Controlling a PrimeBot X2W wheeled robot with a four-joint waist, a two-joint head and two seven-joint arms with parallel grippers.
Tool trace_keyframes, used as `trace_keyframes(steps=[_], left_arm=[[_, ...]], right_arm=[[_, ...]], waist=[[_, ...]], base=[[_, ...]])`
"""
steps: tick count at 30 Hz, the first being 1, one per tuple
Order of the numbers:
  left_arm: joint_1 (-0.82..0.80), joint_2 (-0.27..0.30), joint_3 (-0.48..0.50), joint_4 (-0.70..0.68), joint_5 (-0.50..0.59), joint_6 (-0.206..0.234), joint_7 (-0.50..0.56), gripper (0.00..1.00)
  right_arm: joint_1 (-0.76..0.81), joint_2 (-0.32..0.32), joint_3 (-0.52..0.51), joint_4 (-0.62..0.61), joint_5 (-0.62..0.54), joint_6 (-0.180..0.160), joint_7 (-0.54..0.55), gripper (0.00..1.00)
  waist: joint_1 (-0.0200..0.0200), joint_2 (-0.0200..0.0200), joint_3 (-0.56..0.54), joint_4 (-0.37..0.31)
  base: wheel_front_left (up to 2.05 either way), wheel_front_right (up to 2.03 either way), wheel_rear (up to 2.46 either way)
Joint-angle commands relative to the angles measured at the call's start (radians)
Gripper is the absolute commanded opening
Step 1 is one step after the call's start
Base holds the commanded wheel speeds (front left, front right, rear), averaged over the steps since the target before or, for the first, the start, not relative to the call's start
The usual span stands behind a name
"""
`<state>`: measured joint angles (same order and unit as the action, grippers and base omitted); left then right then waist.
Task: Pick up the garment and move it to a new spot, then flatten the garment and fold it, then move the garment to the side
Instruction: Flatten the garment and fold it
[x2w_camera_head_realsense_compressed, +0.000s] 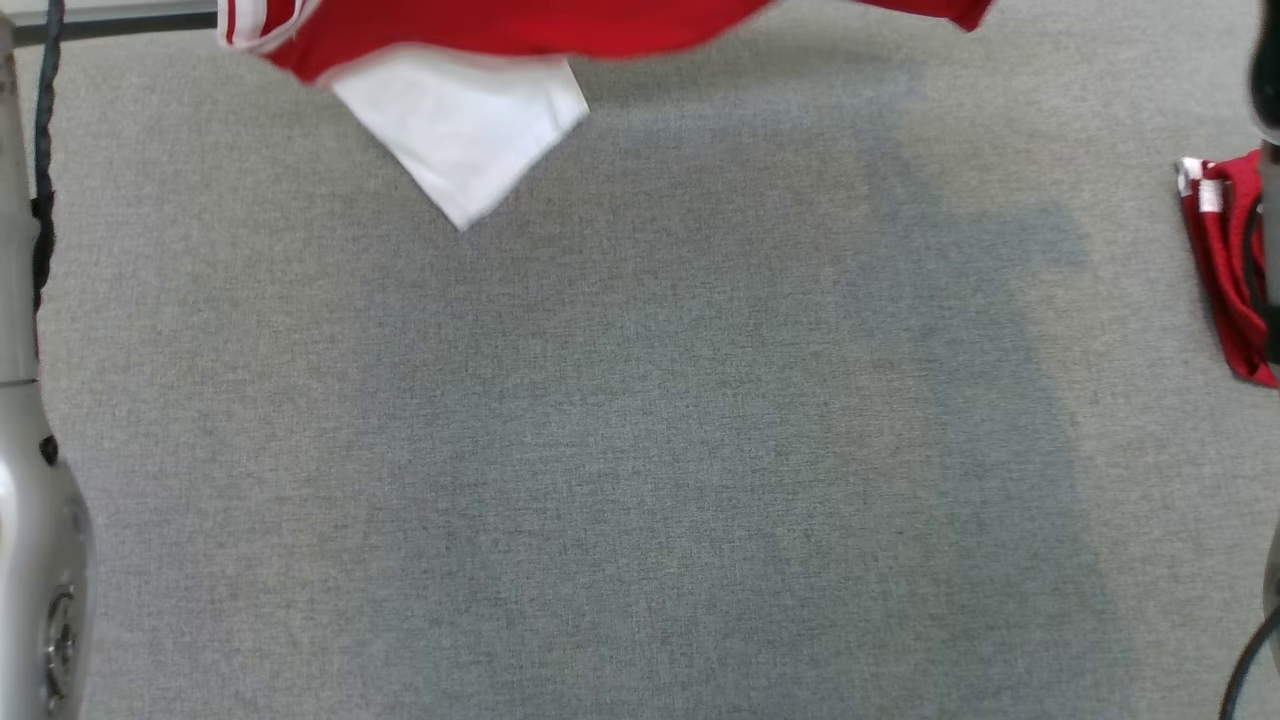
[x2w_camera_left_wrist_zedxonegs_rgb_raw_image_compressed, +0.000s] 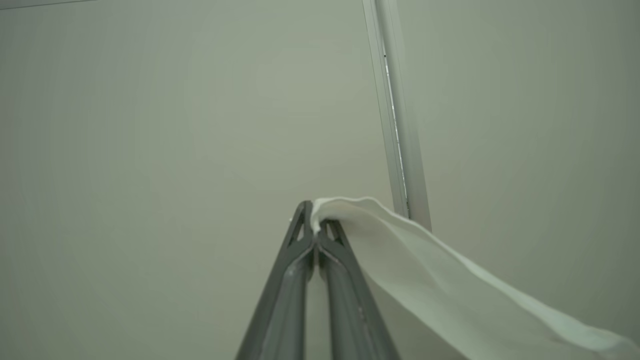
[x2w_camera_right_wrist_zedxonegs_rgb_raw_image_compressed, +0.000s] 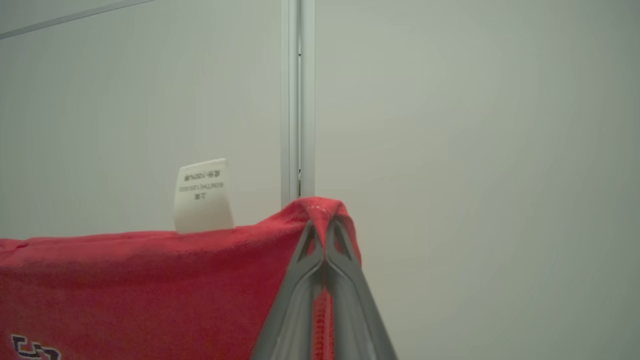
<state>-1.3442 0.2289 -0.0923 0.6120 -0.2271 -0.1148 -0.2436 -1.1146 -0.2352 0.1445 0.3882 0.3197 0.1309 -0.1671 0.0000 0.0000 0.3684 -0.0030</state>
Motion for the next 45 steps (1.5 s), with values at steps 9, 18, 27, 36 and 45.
trace_keyframes(steps=[9, 18, 27, 36, 45], left_arm=[[0.091, -0.095, -0.034, 0.326, -0.037, -0.013, -0.022, 0.0], [0.336, -0.134, 0.026, 0.349, -0.094, -0.015, -0.022, 0.0], [0.674, -0.122, 0.071, 0.205, -0.129, -0.016, -0.022, 0.0], [1.065, -0.069, 0.075, -0.078, -0.118, -0.016, -0.022, 0.0], [1.405, -0.024, 0.068, -0.548, -0.115, 0.056, 0.206, 0.0]], right_arm=[[-0.05, 0.038, 0.175, 0.388, 0.034, 0.0, -0.088, 0.0], [0.106, 0.054, 0.247, 0.461, 0.138, 0.0, -0.1, 0.0], [0.476, 0.064, 0.168, 0.294, 0.206, 0.0, -0.099, 0.0], [0.856, 0.042, 0.114, 0.093, 0.199, 0.0, -0.098, 0.0], [1.13, 0.033, 0.06, -0.084, 0.138, 0.0, -0.058, 0.0]], waist=[[0.0, 0.0, 0.072, 0.039], [0.0, 0.0, 0.084, 0.042], [0.0, 0.0, 0.015, 0.031], [0.0, 0.0, -0.111, 0.031], [0.0, 0.0, -0.174, 0.063]], base=[[0.0, 0.0, 0.0], [0.0, 0.0, 0.0], [0.0, 0.0, 0.0], [0.0, 0.0, 0.0], [0.0, 0.0, 0.0]])
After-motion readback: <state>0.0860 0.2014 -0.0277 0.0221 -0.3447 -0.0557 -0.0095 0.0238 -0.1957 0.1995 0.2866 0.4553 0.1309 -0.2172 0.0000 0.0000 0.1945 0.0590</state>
